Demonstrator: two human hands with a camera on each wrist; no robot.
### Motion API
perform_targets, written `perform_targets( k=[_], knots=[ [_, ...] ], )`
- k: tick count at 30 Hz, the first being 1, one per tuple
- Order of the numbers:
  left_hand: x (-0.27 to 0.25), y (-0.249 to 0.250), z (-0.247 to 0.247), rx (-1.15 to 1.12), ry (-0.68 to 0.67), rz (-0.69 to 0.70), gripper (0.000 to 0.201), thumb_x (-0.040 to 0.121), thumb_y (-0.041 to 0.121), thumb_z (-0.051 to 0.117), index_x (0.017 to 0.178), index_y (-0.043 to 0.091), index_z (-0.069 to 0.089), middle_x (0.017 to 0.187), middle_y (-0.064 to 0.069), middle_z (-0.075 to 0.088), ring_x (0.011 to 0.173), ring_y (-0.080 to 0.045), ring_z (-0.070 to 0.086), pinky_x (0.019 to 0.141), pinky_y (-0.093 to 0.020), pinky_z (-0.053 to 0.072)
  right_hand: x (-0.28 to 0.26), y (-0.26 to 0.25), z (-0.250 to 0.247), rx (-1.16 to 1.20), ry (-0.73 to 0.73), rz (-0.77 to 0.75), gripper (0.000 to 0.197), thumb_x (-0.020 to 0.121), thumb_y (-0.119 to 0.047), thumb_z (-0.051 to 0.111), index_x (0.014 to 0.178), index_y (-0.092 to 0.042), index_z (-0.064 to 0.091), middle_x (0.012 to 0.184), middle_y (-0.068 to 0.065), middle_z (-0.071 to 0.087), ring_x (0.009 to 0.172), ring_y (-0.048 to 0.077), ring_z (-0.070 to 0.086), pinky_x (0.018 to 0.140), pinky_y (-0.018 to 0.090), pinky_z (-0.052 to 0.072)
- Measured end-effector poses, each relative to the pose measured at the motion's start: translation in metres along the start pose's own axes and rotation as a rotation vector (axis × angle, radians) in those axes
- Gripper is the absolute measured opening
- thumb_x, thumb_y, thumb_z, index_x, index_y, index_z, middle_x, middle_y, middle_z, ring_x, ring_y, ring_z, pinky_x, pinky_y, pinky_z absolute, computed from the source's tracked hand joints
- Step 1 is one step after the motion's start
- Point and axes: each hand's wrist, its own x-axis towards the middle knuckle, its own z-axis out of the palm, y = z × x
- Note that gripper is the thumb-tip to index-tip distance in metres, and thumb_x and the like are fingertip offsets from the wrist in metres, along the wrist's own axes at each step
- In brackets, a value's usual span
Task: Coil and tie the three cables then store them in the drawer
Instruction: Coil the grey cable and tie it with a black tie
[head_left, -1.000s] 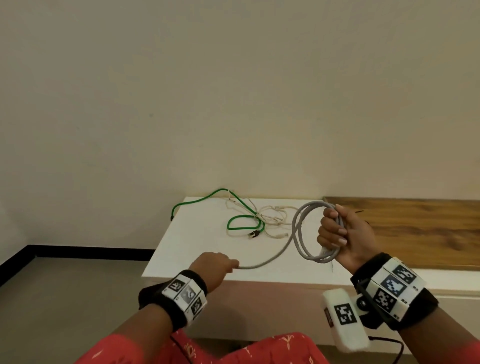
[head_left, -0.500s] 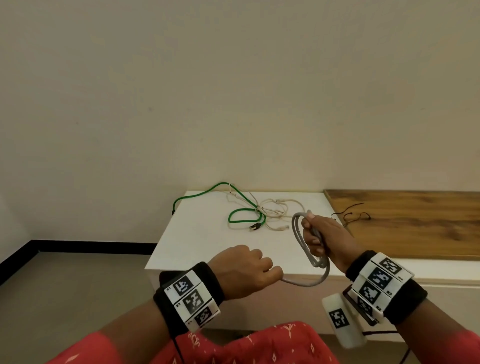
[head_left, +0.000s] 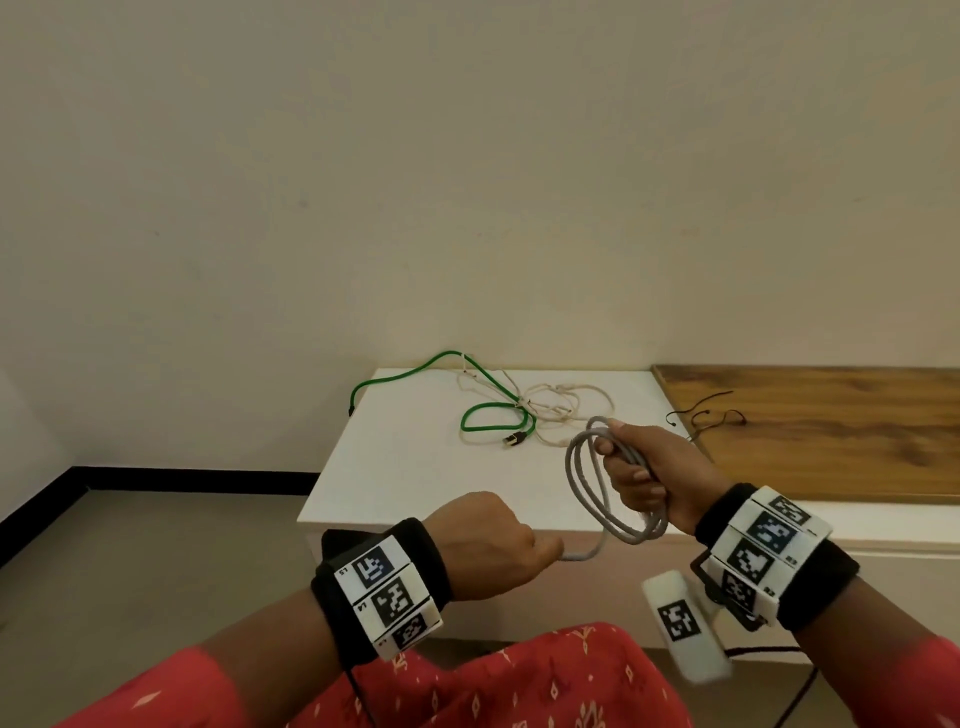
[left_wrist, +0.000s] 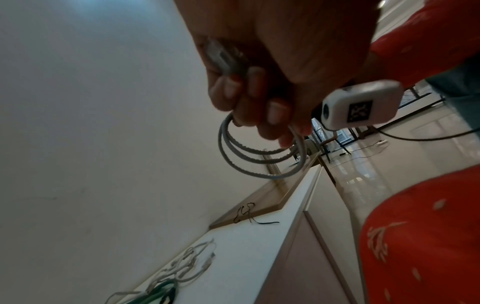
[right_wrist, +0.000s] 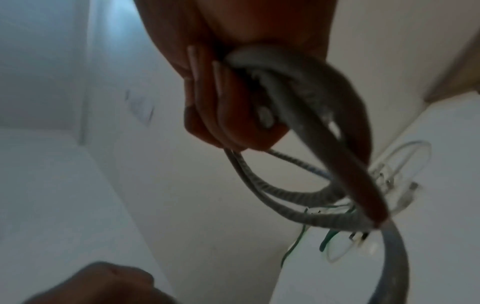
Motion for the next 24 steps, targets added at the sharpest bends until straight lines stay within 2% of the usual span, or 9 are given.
perform_targets(
  k=[3,5,7,11,15,17,19,21,24],
  knots=[
    [0.003,0.005,0.002,-0.13,0.077,0.0,0.033,0.068,0.016,0.07,0.077,0.017,0.039,0.037,0.003,0.046,0.024,-0.017,0.029,0.032,-0.013,0.025,-0.001,0.005,0.007,-0.208,0.017,-0.018,0.038,0.097,-0.031,0.034,0.073,-0.008,0.053,0.038,-0.007,0.031,0.028,0.003,0.021,0.03,0.012,0.016],
    [0.007,0.005,-0.002,-0.267,0.166,-0.013,0.028,0.074,0.019,0.069,0.081,0.016,0.042,0.044,0.002,0.055,0.029,-0.018,0.044,0.033,-0.015,0.031,-0.002,0.008,0.011,-0.264,-0.011,-0.017,0.039,0.097,-0.032,0.034,0.077,-0.007,0.056,0.04,-0.007,0.032,0.03,0.003,0.021,0.03,0.012,0.018],
    [0.011,0.002,-0.011,-0.358,0.218,-0.044,0.007,0.081,0.023,0.053,0.08,0.017,0.051,0.054,0.003,0.061,0.04,-0.017,0.053,0.036,-0.016,0.037,-0.003,0.011,0.016,-0.307,-0.056,-0.014,0.04,0.097,-0.033,0.034,0.079,-0.007,0.058,0.043,-0.007,0.033,0.031,0.003,0.022,0.032,0.013,0.018],
    [0.02,-0.004,-0.018,-0.429,0.37,-0.179,0.018,0.08,0.026,0.044,0.081,0.019,0.06,0.07,0.004,0.064,0.057,-0.014,0.058,0.039,-0.019,0.041,-0.005,0.02,0.028,-0.376,-0.134,-0.012,0.035,0.09,-0.033,0.046,0.068,-0.009,0.055,0.051,0.003,0.047,0.039,0.011,0.035,0.04,0.021,0.027],
    [0.021,-0.01,-0.01,-0.543,0.479,-0.348,0.023,0.085,0.027,0.045,0.078,0.009,0.058,0.078,-0.008,0.059,0.056,-0.018,0.054,0.04,-0.021,0.043,-0.004,0.025,0.034,-0.294,-0.181,0.086,0.045,0.095,-0.015,0.03,0.061,-0.007,0.059,0.049,0.003,0.059,0.037,0.009,0.041,0.041,0.021,0.029],
    [0.02,-0.009,-0.006,-0.645,0.503,-0.428,0.033,0.089,0.034,0.042,0.08,0.006,0.057,0.088,-0.008,0.055,0.06,-0.017,0.052,0.045,-0.024,0.045,-0.005,0.025,0.034,-0.256,-0.212,0.107,0.048,0.094,-0.021,0.032,0.06,-0.011,0.065,0.04,0.002,0.054,0.035,0.011,0.037,0.042,0.023,0.026],
    [0.019,-0.007,-0.003,-0.777,0.525,-0.517,0.037,0.09,0.038,0.038,0.083,0.005,0.054,0.094,0.0,0.044,0.066,-0.012,0.047,0.053,-0.027,0.046,-0.005,0.025,0.037,-0.211,-0.259,0.118,0.047,0.094,-0.025,0.031,0.069,-0.008,0.066,0.033,-0.001,0.043,0.037,0.012,0.033,0.045,0.023,0.027],
    [0.019,-0.006,0.0,-0.883,0.558,-0.585,0.035,0.09,0.035,0.038,0.083,0.004,0.052,0.091,0.003,0.04,0.07,-0.011,0.042,0.059,-0.022,0.042,-0.006,0.024,0.04,-0.132,-0.285,0.125,0.045,0.092,-0.028,0.031,0.074,-0.003,0.063,0.029,-0.004,0.034,0.036,0.012,0.035,0.048,0.022,0.035],
    [0.018,-0.005,0.002,-0.98,0.577,-0.692,0.038,0.087,0.039,0.037,0.079,0.004,0.05,0.081,0.005,0.04,0.069,-0.009,0.039,0.064,-0.014,0.034,-0.006,0.023,0.042,-0.006,-0.291,0.158,0.048,0.085,-0.044,0.033,0.073,-0.005,0.06,0.029,-0.006,0.032,0.035,0.016,0.048,0.053,0.026,0.044]
  ],
)
